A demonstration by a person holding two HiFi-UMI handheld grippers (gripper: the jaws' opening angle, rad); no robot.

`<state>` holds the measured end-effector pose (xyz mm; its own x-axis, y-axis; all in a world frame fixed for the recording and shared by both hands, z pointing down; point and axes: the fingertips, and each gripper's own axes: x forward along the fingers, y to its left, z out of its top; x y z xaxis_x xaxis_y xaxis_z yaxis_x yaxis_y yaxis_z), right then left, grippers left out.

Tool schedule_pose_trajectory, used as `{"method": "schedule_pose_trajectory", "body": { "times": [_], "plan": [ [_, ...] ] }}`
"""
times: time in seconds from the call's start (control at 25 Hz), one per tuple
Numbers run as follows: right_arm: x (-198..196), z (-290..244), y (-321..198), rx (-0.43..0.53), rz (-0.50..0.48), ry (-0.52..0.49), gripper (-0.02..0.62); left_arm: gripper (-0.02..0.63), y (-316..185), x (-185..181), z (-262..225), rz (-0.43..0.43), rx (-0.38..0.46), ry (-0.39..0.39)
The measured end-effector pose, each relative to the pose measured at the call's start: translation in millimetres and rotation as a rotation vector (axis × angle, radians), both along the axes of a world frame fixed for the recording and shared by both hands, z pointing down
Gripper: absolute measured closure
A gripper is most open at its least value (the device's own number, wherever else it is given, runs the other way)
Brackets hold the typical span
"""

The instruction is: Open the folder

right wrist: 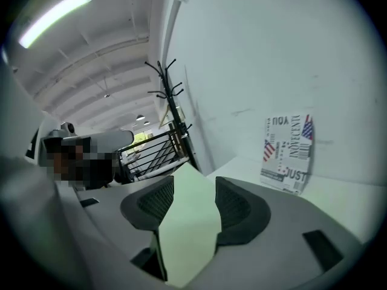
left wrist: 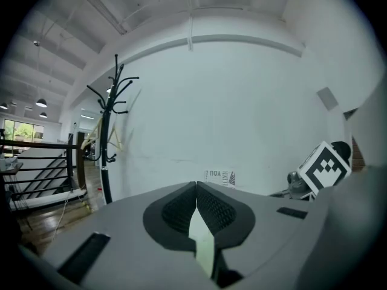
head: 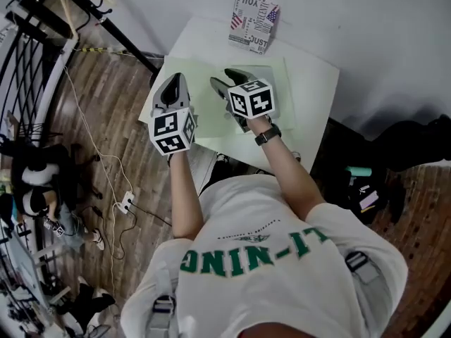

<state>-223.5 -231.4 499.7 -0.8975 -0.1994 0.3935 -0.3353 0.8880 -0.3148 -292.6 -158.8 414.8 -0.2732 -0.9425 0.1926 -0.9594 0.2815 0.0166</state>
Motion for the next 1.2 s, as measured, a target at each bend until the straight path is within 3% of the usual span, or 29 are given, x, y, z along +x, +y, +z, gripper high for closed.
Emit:
{"method": "schedule_pose_trajectory", "body": {
  "times": [0.24,0.6,0.88,1.2],
  "plan": [
    [89.2,-29.0,-57.7,0.101,0.242,-0.027,0.367,0.591,-52.2,64.8,-7.9,0.142,0.014,-0.008],
    [186.9,-70.6,-112.4,0.207,0.458,-0.08,0.451,0.591,-119.5,131.7,-22.6,0.309,0.045,-0.022],
    [223.0,-99.6,-136.7,0.353,0.58,-0.118,0.578,0.591,-145.1,154.8,-23.9,0.361,0.045,-0.04],
    [214.6,-104.7,-148.0,0.416,0.576,-0.102,0.578,0.591,-153.2,139.6,-24.5,0.323,0.053,-0.048]
  ]
}}
